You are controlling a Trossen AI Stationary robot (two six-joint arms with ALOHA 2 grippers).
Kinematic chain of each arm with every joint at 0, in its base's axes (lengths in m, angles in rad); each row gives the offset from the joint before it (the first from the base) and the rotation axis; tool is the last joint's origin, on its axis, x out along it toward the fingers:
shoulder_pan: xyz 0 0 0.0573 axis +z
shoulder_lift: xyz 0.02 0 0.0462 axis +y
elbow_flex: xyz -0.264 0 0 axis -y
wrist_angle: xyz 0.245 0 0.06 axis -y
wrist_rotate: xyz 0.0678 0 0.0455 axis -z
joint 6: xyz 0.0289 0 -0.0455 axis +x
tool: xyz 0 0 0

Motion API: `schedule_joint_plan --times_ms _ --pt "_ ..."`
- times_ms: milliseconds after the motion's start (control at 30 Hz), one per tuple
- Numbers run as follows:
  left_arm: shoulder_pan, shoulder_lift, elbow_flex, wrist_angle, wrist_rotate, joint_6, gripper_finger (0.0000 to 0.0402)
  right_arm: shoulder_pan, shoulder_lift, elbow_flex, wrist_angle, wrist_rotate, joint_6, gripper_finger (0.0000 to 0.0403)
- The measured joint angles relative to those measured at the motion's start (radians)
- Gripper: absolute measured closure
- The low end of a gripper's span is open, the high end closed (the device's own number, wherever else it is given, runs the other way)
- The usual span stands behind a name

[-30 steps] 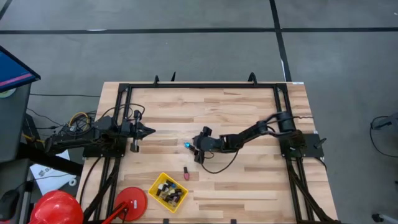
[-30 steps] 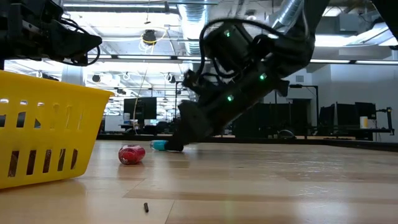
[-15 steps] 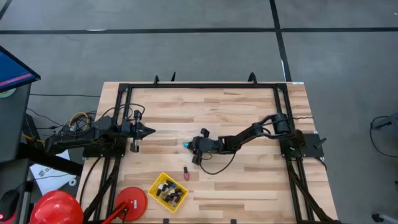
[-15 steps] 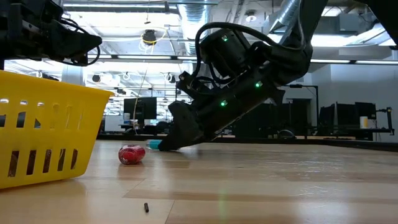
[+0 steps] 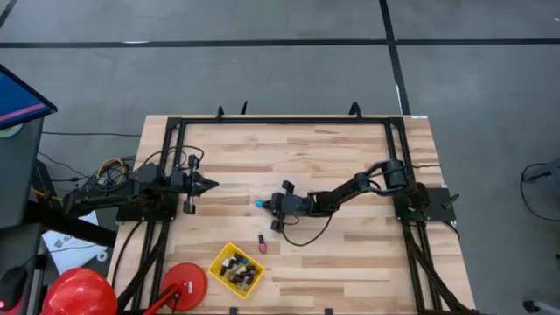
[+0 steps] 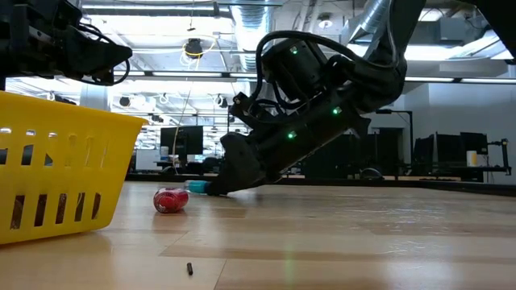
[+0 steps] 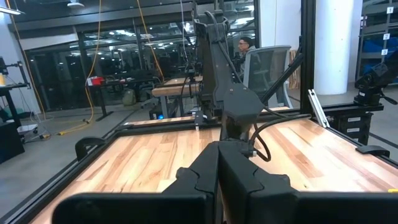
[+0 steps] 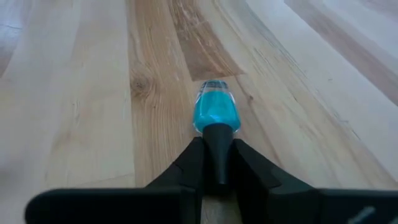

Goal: Pick & Place Nail Polish
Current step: Put the light blue nail polish into the yellow basket

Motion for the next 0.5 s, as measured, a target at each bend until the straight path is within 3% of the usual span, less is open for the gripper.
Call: schedule_joint_plan --times_ms 500 --pt "0.0 0.0 0.0 0.0 0.0 0.0 0.0401 0.093 -0.173 0.032 -0.029 -0.001 -0.035 0.0354"
